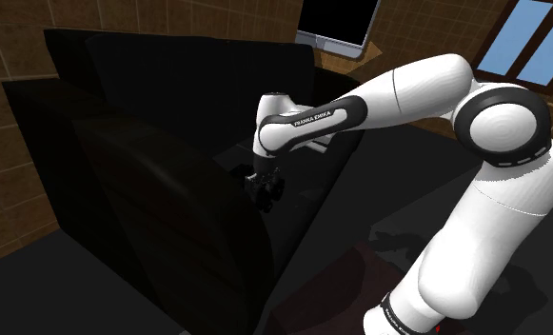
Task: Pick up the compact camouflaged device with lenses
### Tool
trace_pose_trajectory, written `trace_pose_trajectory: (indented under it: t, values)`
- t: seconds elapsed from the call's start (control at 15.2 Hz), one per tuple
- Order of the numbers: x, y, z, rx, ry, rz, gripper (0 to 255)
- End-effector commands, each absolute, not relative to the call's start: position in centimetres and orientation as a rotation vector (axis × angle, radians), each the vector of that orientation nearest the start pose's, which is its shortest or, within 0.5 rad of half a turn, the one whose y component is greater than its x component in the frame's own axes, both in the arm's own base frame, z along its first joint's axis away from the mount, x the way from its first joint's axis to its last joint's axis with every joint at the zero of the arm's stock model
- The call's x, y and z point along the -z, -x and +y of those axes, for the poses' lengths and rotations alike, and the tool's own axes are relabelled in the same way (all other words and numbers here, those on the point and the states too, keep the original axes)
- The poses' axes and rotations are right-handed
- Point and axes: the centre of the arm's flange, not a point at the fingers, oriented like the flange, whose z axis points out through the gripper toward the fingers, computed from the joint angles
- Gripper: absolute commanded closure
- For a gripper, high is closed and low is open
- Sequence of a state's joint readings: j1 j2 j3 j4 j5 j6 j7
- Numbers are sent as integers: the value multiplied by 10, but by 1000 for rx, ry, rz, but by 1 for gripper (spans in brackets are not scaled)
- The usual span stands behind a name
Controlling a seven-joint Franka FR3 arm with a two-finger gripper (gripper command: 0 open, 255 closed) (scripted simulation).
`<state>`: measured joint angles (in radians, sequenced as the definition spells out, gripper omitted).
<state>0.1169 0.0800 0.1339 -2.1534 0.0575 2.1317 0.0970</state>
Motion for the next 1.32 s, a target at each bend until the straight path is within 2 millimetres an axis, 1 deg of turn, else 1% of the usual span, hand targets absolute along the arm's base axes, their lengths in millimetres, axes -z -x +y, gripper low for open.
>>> trace_pose_trajectory:
  t: [0.0,0.26,1.25]
  values:
    - [-355,-521,135,-169,3092,-186,255]
    - [-356,-521,135,-169,3092,-186,255]
    - [-435,-521,135,-169,3092,-186,255]
